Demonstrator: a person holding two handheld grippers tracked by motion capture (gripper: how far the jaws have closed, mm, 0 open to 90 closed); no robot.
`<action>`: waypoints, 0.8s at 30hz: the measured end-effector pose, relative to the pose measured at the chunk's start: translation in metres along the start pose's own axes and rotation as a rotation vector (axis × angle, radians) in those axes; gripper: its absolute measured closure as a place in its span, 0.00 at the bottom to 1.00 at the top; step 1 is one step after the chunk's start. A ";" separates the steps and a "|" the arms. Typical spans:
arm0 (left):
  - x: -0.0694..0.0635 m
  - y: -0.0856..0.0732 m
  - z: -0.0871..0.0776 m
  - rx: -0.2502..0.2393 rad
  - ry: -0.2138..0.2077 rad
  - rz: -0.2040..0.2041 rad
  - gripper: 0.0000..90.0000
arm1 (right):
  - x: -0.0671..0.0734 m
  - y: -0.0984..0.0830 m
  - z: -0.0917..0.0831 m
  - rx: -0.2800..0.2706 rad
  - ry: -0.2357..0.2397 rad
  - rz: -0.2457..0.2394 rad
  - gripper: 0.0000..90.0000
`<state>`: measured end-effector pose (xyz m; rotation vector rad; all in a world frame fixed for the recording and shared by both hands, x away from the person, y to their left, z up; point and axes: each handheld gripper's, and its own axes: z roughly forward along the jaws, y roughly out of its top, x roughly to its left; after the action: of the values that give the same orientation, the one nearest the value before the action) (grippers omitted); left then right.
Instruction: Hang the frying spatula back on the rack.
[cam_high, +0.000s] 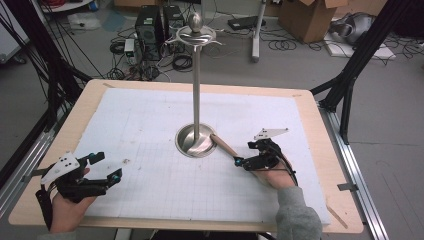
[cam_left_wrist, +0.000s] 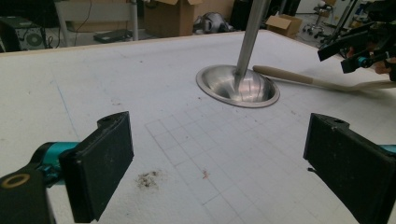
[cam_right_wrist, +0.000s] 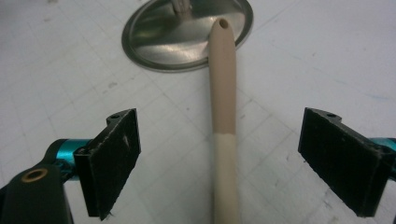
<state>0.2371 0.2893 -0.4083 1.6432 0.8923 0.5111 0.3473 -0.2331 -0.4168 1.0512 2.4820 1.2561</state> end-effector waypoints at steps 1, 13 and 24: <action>0.000 0.000 -0.001 0.001 0.000 0.001 0.10 | -0.001 -0.001 0.001 0.009 -0.004 -0.009 0.13; 0.000 -0.001 -0.004 -0.006 -0.001 -0.010 0.10 | -0.003 -0.009 0.004 0.014 0.009 0.008 0.15; 0.000 0.000 -0.005 -0.009 -0.006 -0.011 0.10 | -0.004 -0.017 0.003 -0.003 0.017 -0.020 0.16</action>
<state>0.2337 0.2926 -0.4073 1.6295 0.8933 0.5021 0.3431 -0.2408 -0.4319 1.0169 2.4961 1.2681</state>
